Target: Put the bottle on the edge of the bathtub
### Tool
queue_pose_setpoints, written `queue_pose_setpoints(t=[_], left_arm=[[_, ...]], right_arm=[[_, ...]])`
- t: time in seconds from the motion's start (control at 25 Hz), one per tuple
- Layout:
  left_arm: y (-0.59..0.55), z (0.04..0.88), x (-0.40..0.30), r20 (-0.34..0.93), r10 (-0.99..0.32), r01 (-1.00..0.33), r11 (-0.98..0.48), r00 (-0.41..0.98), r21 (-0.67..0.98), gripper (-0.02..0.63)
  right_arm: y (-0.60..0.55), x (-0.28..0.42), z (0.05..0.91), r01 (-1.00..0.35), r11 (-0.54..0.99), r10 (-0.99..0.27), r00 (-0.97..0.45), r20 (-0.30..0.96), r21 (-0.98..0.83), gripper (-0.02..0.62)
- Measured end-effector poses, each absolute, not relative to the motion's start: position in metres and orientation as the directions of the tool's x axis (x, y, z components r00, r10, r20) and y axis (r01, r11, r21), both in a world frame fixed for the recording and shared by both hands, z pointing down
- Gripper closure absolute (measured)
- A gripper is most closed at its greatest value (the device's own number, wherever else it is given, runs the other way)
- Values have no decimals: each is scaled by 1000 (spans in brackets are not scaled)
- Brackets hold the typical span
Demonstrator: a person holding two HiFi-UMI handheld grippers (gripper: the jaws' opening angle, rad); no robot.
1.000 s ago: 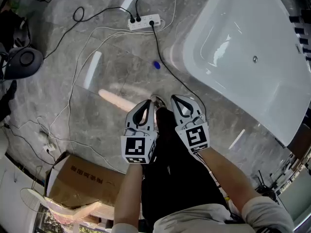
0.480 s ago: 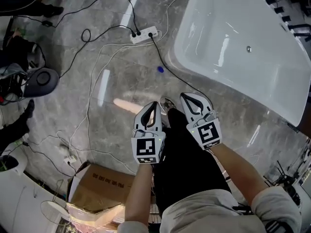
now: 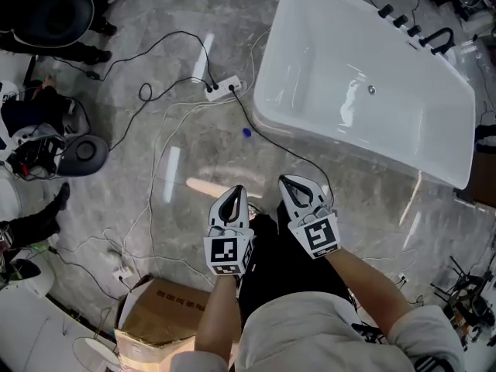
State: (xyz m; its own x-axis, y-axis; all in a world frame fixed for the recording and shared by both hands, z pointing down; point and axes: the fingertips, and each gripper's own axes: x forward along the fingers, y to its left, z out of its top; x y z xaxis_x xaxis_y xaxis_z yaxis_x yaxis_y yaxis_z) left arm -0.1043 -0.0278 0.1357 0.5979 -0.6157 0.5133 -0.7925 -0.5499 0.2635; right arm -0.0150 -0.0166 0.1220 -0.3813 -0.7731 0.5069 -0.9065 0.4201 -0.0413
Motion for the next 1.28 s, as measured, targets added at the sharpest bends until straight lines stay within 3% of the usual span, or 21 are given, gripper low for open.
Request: queue_pose_setpoints(t=[0.88,1.28], left_arm=[[38,-50,18,324,-778,-840,-528,538,127,595],[56,-116,30,199,-816,-837,-543,543,59,595]], right_arm=[[43,107,-77,-879,470,-870,-444,213,87,590],[65,122,-135,-880,441,-897,-424,125,175,589]])
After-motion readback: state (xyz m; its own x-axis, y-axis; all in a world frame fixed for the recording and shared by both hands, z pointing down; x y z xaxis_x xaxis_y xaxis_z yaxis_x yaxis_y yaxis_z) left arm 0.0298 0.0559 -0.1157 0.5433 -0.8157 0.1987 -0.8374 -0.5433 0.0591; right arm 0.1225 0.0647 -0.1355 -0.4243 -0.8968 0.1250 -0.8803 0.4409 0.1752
